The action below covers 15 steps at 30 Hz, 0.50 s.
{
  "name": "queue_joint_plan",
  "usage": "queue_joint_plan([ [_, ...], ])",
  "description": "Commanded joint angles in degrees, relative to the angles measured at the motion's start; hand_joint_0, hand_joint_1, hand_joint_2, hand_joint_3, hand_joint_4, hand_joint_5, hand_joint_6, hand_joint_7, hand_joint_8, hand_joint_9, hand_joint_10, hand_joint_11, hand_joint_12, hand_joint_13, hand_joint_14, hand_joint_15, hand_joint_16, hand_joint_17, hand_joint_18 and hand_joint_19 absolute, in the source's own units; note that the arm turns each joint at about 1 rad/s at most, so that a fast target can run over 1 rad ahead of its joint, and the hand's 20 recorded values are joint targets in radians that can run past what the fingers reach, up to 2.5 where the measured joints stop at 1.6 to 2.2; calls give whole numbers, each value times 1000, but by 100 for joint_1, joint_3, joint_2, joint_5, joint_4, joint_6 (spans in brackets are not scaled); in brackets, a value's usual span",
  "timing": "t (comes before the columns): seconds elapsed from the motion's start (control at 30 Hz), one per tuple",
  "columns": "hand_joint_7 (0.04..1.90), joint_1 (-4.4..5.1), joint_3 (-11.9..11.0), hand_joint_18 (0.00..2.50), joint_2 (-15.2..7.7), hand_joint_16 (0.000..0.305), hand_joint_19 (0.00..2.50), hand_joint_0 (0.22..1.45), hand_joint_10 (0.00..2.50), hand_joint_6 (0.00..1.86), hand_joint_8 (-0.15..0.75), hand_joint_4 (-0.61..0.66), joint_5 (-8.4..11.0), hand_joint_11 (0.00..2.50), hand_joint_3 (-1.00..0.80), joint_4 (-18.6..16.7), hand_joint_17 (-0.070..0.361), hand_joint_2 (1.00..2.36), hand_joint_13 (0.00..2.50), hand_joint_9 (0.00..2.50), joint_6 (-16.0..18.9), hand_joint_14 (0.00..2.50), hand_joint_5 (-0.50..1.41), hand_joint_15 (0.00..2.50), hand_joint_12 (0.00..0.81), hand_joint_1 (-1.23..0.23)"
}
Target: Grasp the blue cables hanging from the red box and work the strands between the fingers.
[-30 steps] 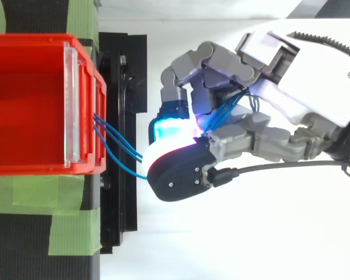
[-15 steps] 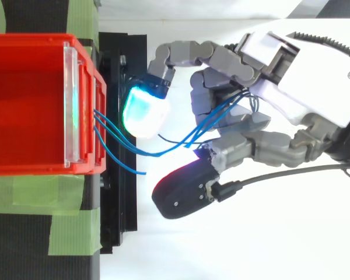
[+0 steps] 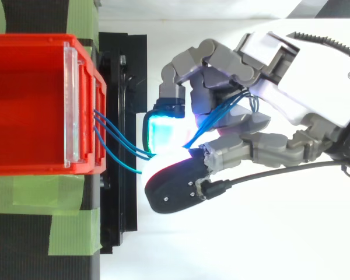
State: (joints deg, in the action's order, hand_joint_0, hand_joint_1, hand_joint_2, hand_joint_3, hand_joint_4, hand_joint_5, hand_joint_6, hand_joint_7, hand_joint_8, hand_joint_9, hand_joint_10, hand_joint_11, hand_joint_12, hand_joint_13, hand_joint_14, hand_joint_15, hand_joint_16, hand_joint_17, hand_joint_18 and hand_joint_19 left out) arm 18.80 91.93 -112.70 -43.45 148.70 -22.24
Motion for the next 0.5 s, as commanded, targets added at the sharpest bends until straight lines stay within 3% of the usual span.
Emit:
queue_joint_plan([
  [0.0,982,1,0,1373,2,45,1281,978,2500,1225,376,255,-6,2465,-420,1,102,1016,998,674,0,2500,-132,1322,418,-642],
  [0.1,977,1,0,1373,2,45,1281,1065,2500,1136,376,260,3,2465,-218,-8,102,1014,998,674,0,2500,-97,1322,418,-576],
  [0.13,985,1,0,1373,2,45,1281,1069,2500,1104,376,253,3,2465,-205,1,102,1014,998,674,0,2500,-76,1322,418,-572],
  [0.2,1106,1,0,1373,2,45,1281,1113,2500,855,376,250,-6,2465,-238,-8,102,1014,998,674,0,2500,91,1322,418,-552],
  [0.27,1157,1,0,1373,2,45,1281,1143,2500,777,376,229,-6,2465,-262,-8,102,1014,998,674,-9,2500,195,1322,418,-550],
  [0.33,1177,1,0,1373,2,45,1281,1153,2500,1023,376,215,-6,2465,-203,-8,102,1016,998,674,-9,2500,138,1322,418,-551],
  [0.37,1043,1,0,1373,2,45,1281,1165,2500,1408,376,288,-6,2465,-161,-8,102,1019,998,674,-9,2500,-15,1322,418,-550],
  [0.47,962,1,0,1373,-7,45,1281,1101,2500,1537,376,379,-6,2465,-182,-8,102,1015,998,674,-9,2500,-155,1322,418,-701],
])
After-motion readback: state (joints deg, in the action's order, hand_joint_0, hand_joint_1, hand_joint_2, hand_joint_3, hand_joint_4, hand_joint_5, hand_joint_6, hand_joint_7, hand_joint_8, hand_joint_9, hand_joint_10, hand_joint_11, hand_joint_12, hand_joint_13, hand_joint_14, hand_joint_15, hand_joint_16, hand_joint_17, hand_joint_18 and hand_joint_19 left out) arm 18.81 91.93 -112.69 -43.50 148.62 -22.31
